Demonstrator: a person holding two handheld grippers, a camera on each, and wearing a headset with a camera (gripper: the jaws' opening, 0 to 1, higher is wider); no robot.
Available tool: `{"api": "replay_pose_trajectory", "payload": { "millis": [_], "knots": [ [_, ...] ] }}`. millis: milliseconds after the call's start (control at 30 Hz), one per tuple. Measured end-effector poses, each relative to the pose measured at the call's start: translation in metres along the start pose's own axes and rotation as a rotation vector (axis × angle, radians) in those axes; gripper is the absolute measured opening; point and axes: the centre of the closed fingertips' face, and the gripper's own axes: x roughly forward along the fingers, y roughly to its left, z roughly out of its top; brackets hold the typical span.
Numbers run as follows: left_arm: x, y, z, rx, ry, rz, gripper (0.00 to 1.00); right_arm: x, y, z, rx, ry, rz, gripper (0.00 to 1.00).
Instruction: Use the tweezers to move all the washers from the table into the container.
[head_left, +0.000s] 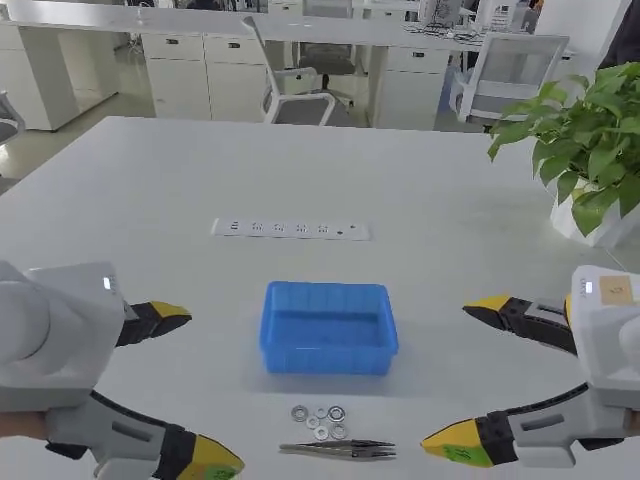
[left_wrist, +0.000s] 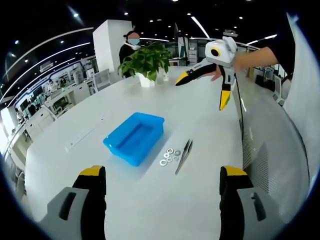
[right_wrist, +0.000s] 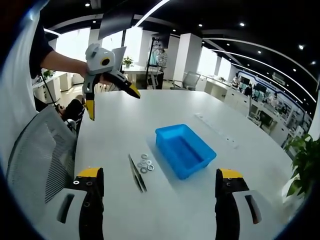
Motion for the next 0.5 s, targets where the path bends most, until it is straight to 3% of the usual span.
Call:
{"api": "replay_pose_trajectory", "payload": {
  "millis": [500],
  "knots": [
    [0.015, 0.0, -0.011, -0.005, 0.021, 0.001, 1.0, 0.01, 0.005, -0.011, -0.02, 0.046, 0.038, 0.92]
  ]
}}
